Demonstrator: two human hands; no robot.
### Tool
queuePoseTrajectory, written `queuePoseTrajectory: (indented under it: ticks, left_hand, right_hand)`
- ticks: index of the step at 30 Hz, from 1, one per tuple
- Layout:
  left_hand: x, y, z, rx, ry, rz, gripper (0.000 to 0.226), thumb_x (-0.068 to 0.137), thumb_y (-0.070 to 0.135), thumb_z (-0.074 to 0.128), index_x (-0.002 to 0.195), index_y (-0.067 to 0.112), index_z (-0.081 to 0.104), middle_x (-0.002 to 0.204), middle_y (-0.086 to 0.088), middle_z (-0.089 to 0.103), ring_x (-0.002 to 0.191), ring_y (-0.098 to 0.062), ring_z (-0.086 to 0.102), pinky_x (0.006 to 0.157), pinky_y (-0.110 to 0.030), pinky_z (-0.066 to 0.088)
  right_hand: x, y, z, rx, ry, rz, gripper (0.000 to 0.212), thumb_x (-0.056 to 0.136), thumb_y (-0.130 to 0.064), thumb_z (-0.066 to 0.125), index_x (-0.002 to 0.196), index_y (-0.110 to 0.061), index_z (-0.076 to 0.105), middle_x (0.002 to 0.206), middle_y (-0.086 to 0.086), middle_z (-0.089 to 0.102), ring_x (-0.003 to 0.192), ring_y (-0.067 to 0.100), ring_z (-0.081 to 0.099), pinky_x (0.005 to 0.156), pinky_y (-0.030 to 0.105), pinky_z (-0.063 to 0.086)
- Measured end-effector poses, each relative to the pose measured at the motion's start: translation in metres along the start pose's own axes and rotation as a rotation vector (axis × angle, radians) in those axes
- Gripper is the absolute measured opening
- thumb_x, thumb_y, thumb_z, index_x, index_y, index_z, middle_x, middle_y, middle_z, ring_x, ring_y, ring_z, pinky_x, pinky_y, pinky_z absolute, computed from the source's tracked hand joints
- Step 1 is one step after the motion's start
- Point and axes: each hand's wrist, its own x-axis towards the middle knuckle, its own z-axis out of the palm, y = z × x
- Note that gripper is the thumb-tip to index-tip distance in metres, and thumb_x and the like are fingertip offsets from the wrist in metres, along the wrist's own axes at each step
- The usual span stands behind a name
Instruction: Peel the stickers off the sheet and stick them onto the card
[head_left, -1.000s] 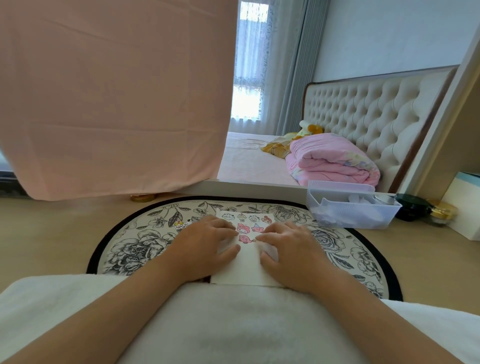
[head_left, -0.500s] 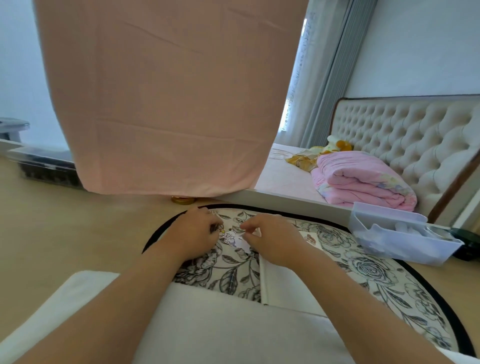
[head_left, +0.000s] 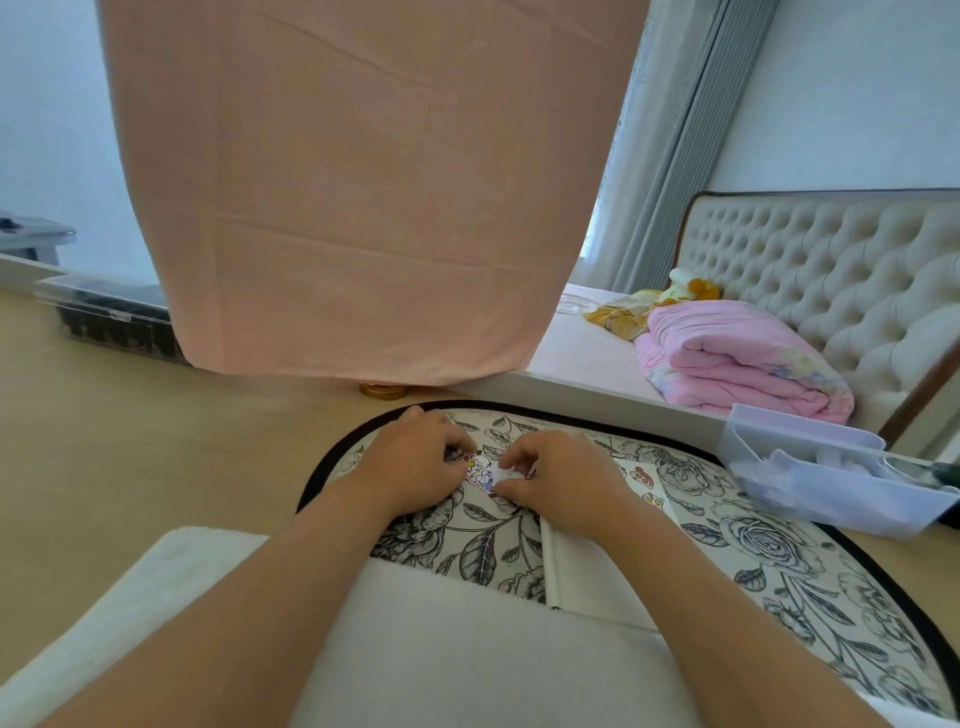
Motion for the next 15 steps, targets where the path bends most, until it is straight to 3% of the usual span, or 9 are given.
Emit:
queuePoseTrajectory:
  ticks: [3,9,12,15]
  left_hand:
    - [-0.001,0.008,0.002,-0.068,0.033,0.043,0.027,0.091,0.025,0.058,0.114,0.036,0.069,0.108,0.015,0.06,0.109,-0.009,0.045,0.097,-0.031,0.04]
    - [-0.001,0.014,0.005,-0.232,0.009,0.056,0.023,0.083,0.026,0.063,0.1,0.037,0.073,0.095,0.019,0.064,0.099,-0.001,0.053,0.088,-0.032,0.049]
    - [-0.001,0.017,0.004,-0.301,-0.001,0.039,0.016,0.085,0.032,0.064,0.097,0.039,0.072,0.093,0.02,0.067,0.092,-0.001,0.058,0.081,-0.029,0.051]
    - [-0.003,0.027,0.001,-0.526,-0.016,0.002,0.012,0.088,0.028,0.068,0.096,0.034,0.073,0.088,0.011,0.074,0.084,-0.007,0.066,0.079,-0.03,0.053]
  right_hand:
    - [0.002,0.004,0.004,0.161,0.026,0.042,0.02,0.074,-0.048,0.083,0.085,-0.038,0.07,0.083,-0.016,0.066,0.081,0.002,0.06,0.074,0.025,0.049]
    - [0.003,0.01,0.004,0.489,0.046,0.101,0.02,0.07,-0.031,0.091,0.08,-0.028,0.074,0.065,-0.01,0.064,0.055,-0.002,0.054,0.058,0.015,0.042]
    - [0.002,0.009,0.0,0.633,0.094,0.114,0.016,0.074,-0.029,0.089,0.076,-0.02,0.076,0.064,-0.007,0.069,0.055,-0.003,0.057,0.057,0.011,0.044]
    - [0.001,0.006,-0.005,0.831,0.133,0.134,0.014,0.076,-0.025,0.087,0.076,-0.018,0.075,0.068,-0.009,0.07,0.06,-0.005,0.06,0.06,0.01,0.045]
